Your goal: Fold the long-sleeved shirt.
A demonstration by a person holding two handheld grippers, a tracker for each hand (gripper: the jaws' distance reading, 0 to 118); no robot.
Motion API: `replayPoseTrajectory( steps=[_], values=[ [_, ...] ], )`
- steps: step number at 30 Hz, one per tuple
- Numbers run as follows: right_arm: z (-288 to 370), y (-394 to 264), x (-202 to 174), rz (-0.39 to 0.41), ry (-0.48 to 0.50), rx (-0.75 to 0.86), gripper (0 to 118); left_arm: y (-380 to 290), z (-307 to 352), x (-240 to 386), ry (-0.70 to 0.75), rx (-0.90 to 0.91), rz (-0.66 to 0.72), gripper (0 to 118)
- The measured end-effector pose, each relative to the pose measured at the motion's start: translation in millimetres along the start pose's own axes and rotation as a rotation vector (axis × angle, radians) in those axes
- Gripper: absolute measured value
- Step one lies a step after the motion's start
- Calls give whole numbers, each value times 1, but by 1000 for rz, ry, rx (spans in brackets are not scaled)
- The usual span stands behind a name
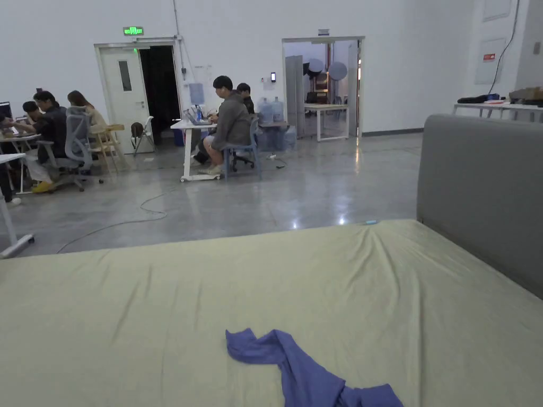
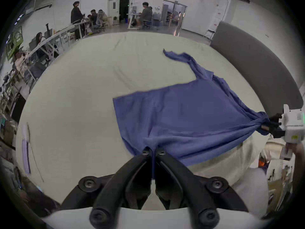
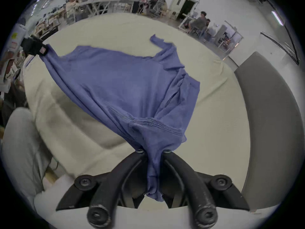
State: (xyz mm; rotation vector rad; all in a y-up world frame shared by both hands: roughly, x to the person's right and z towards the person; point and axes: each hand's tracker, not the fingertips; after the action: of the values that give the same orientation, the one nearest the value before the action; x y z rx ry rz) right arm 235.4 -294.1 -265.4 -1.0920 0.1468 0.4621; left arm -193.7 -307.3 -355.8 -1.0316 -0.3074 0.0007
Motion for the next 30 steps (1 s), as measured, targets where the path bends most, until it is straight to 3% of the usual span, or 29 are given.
replayPoseTrajectory(
  steps=[6, 11, 15, 16, 18, 19, 22, 24, 25, 26, 27, 28, 30],
  values=[
    [-26, -36, -42, 75, -4, -102, 7, -54, -10, -2, 14, -70, 20, 0],
    [-62, -43, -50, 15, 43, -151, 10, -88, -57, -8, 88, -185, -3, 0],
    [-60, -40, -47, -38, 48, -144, 32, -77, -46, -9, 73, -146, 1, 1],
    [-58, -39, -41, -44, 66, -143, 48, -76, -42, -11, 65, -139, 44, 22],
    [-40, -34, -21, -112, 117, -161, 81, -71, -20, -15, 58, -97, 147, 98],
    [-21, -32, -10, -170, 117, -140, 85, -68, -2, -16, 34, -60, 190, 118],
    [45, -30, 24, -242, 147, 41, 85, -64, 57, -13, -69, 177, 223, 118],
    [65, -29, 35, -271, 150, 77, 85, -69, 76, -7, -82, 171, 234, 118],
    [72, -30, 37, -293, 140, 97, 82, -73, 82, -2, -73, 167, 233, 110],
    [73, -31, 36, -320, 139, 116, 68, -77, 84, 3, -80, 151, 234, 83],
    [73, -35, 33, -343, 158, 127, 34, -83, 80, 8, -83, 97, 223, 23],
    [72, -39, 28, -365, 173, 143, 0, -89, 78, 15, -46, 43, 205, 0],
    [63, -43, 16, -372, 194, 144, 0, -98, 69, 28, 39, -1, 139, 0]
  ],
)
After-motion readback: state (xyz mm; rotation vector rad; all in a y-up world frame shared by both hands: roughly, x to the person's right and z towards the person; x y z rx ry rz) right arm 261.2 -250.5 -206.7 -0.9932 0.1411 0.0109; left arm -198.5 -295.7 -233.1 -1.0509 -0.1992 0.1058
